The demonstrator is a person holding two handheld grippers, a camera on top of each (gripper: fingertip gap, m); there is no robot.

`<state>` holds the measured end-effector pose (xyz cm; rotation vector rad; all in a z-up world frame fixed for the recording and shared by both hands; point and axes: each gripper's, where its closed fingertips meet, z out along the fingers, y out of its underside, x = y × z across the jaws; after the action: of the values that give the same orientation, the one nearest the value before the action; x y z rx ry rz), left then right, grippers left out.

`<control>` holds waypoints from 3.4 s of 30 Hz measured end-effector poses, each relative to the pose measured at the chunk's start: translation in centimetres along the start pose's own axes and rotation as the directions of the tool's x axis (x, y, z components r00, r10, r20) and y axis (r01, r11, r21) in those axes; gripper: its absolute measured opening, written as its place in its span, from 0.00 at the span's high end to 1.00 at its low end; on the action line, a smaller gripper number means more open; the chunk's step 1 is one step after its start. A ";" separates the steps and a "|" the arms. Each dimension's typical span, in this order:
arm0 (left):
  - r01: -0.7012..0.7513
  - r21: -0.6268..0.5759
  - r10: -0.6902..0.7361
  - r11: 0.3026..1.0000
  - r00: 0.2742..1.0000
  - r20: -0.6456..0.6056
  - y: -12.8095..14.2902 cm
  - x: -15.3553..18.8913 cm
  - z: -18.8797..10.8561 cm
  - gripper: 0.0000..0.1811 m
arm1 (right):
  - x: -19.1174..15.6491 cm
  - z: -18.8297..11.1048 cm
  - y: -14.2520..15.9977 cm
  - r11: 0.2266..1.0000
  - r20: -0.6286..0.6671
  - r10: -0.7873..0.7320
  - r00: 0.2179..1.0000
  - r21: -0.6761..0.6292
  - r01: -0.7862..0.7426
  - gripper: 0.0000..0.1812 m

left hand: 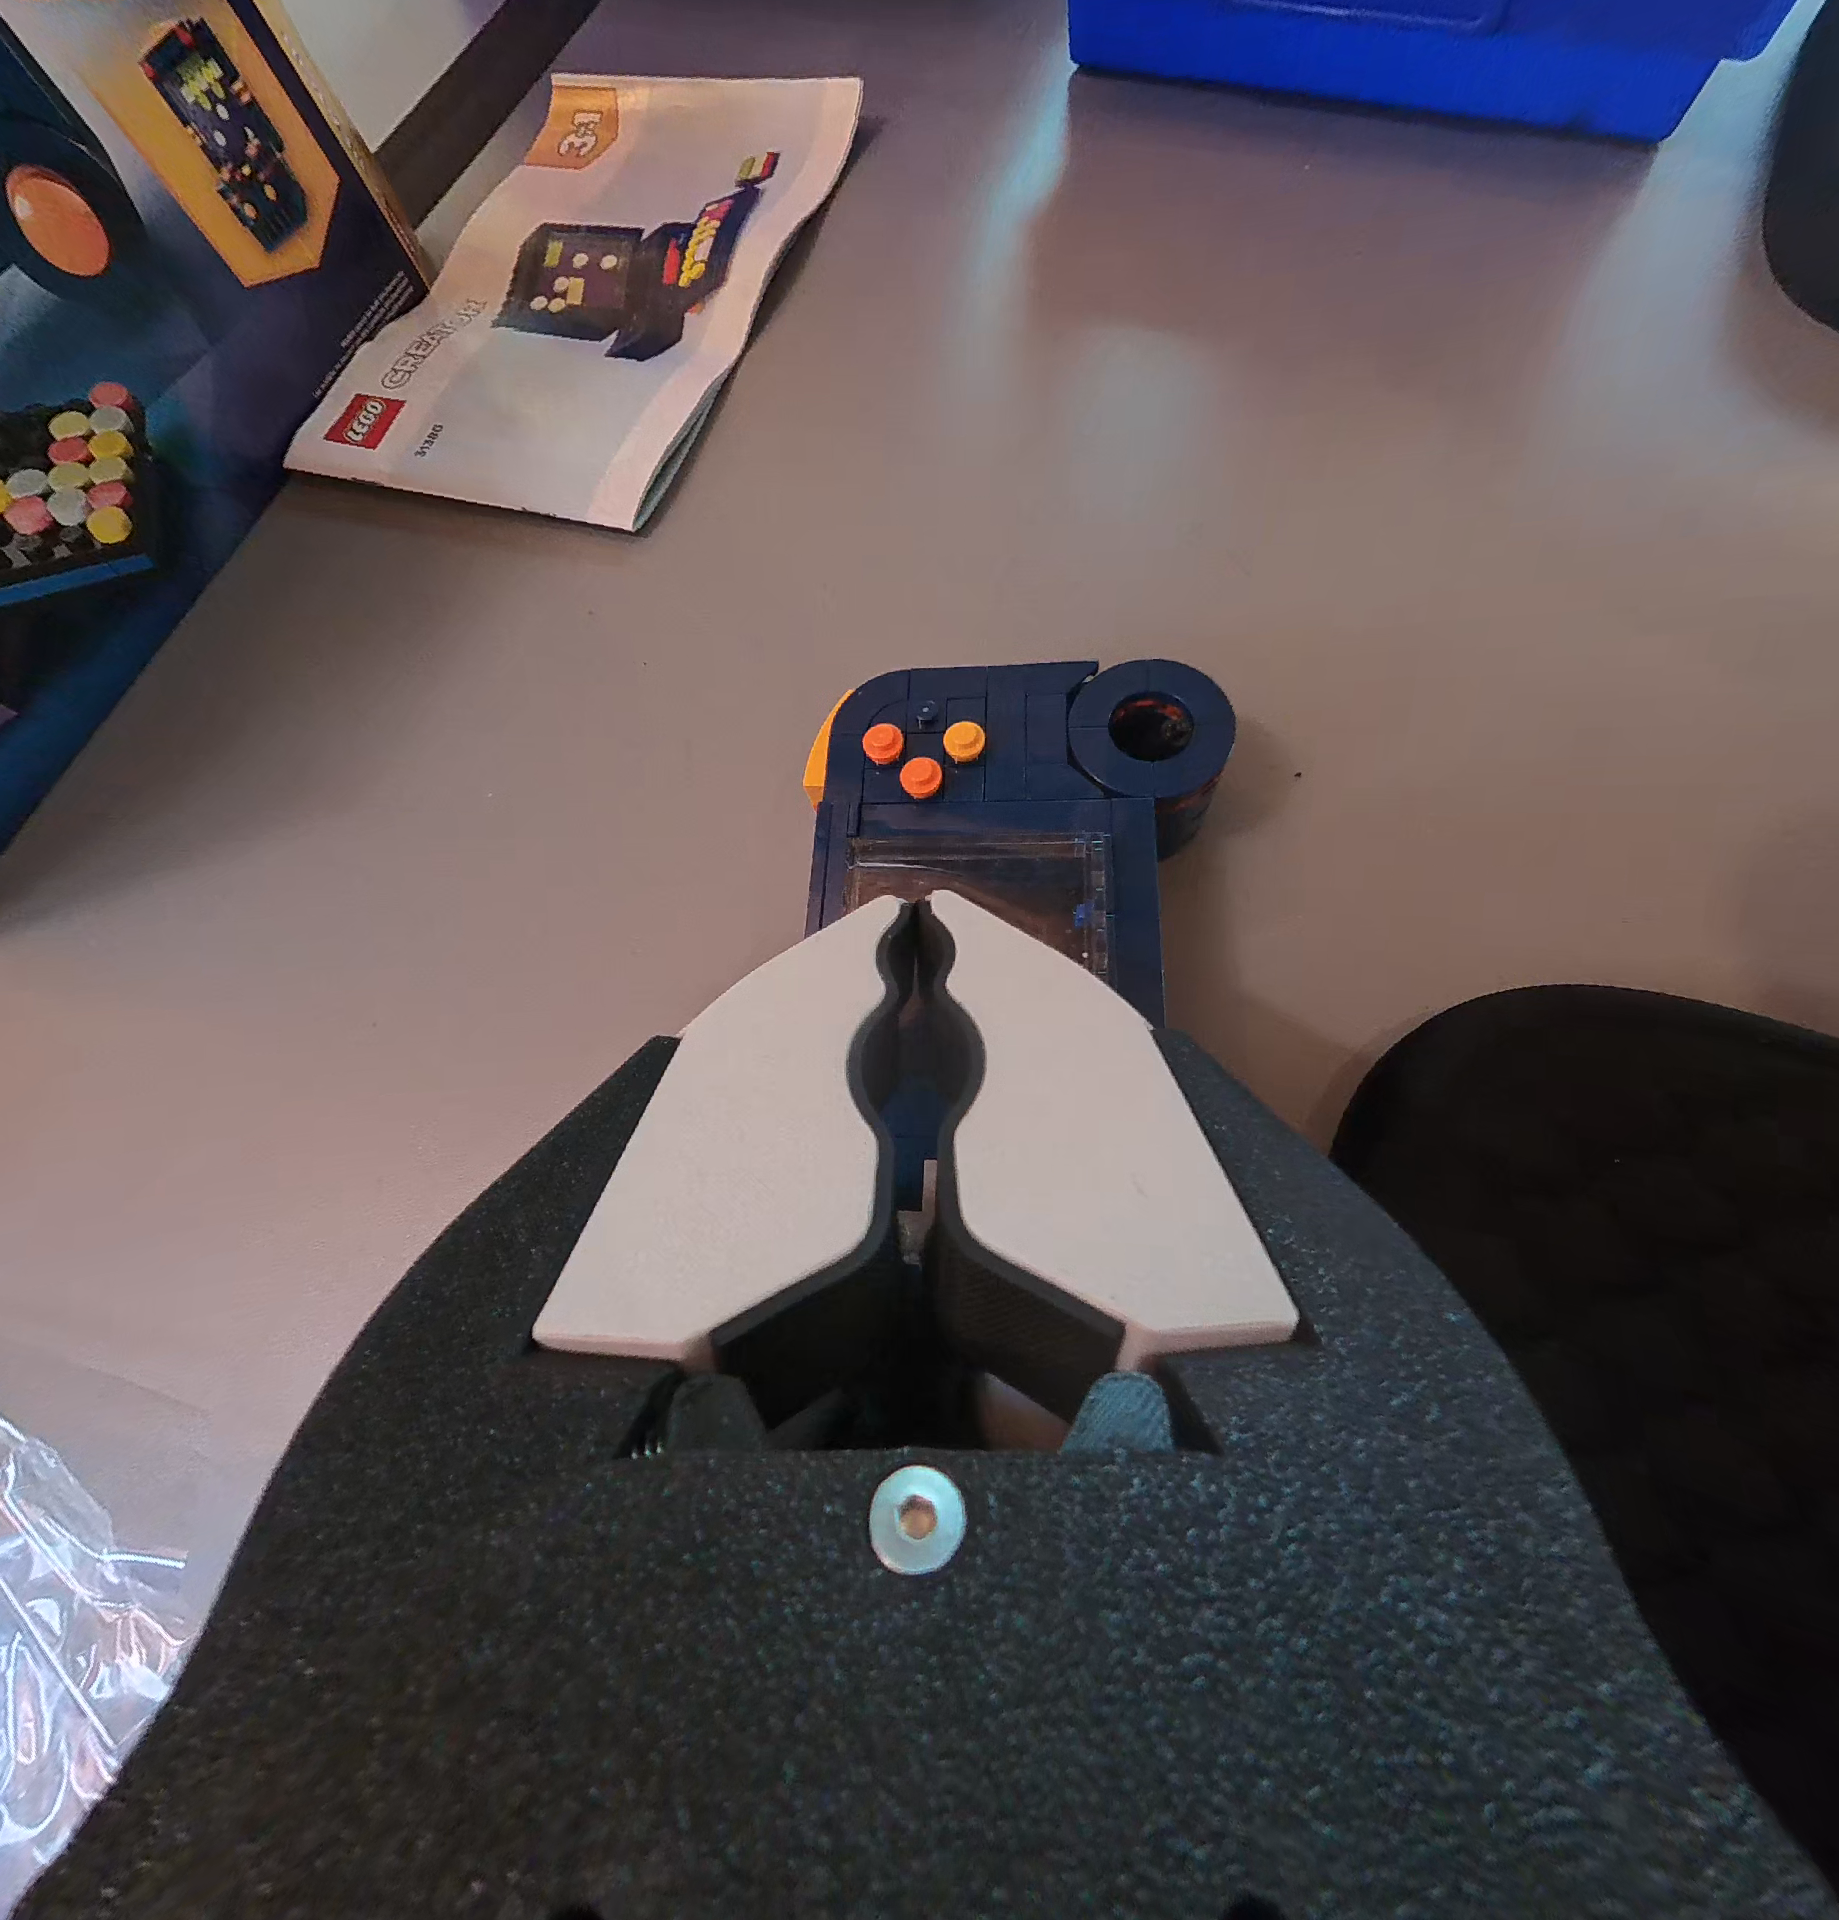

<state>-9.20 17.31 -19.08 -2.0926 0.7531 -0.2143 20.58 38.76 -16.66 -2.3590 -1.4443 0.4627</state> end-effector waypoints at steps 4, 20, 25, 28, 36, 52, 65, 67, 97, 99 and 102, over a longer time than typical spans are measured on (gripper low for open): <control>0.005 0.000 -0.005 1.000 1.000 -0.002 0.0 0.0 0.0 1.00 | 0.4 0.5 1.4 0.990 -0.089 -0.119 0.989 -0.080 0.112 0.62; 0.002 -0.003 -0.002 1.000 1.000 0.003 0.0 0.0 0.0 1.00 | 2.0 2.4 2.9 0.986 -0.174 0.005 0.985 -0.166 -0.034 0.62; 0.003 0.003 -0.003 1.000 1.000 -0.002 0.0 0.0 0.0 1.00 | -1.5 -0.1 -0.6 0.998 -0.129 -0.055 0.990 -0.042 0.050 0.76; 0.004 0.007 -0.004 1.000 1.000 -0.004 -0.1 0.0 0.1 1.00 | -9.1 -1.3 -5.6 0.970 -0.016 -0.209 0.978 0.123 0.209 0.83; -0.019 0.017 0.019 1.000 1.000 0.014 -0.1 0.0 0.1 1.00 | -28.8 6.4 -11.2 0.705 0.124 -0.703 0.700 0.249 0.664 0.93; -0.029 0.027 0.029 0.999 0.999 0.016 -0.1 0.0 0.1 1.00 | -29.1 12.3 -12.2 0.499 0.279 -0.835 0.474 0.020 0.867 0.95; -0.034 0.030 0.033 0.999 0.999 0.006 -0.2 0.1 0.1 1.00 | -29.3 12.4 -12.0 0.413 0.278 -0.884 0.377 0.084 0.907 0.97; -0.041 0.030 0.042 0.999 0.999 -0.003 -0.3 0.4 0.2 1.00 | -29.4 12.2 -11.7 0.492 0.295 -0.851 0.435 0.155 0.857 0.97; -0.071 0.022 0.071 0.997 0.997 -0.013 -0.6 1.3 0.6 1.00 | -28.8 12.0 -10.6 0.370 0.354 -0.871 0.340 0.018 0.929 0.95; -0.067 0.023 0.068 0.997 0.998 -0.016 -0.6 1.3 0.6 1.00 | -28.7 12.0 -10.6 0.360 0.346 -0.878 0.332 0.018 0.933 0.95; -0.070 0.025 0.070 0.997 0.997 -0.017 -0.6 1.3 0.6 1.00 | -28.6 12.0 -10.5 0.331 0.356 -0.881 0.311 -0.006 0.944 0.96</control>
<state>-7.64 17.18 -19.10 -2.0405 0.8287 -0.2025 -5.34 18.93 -19.85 -1.1203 -2.7798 0.3080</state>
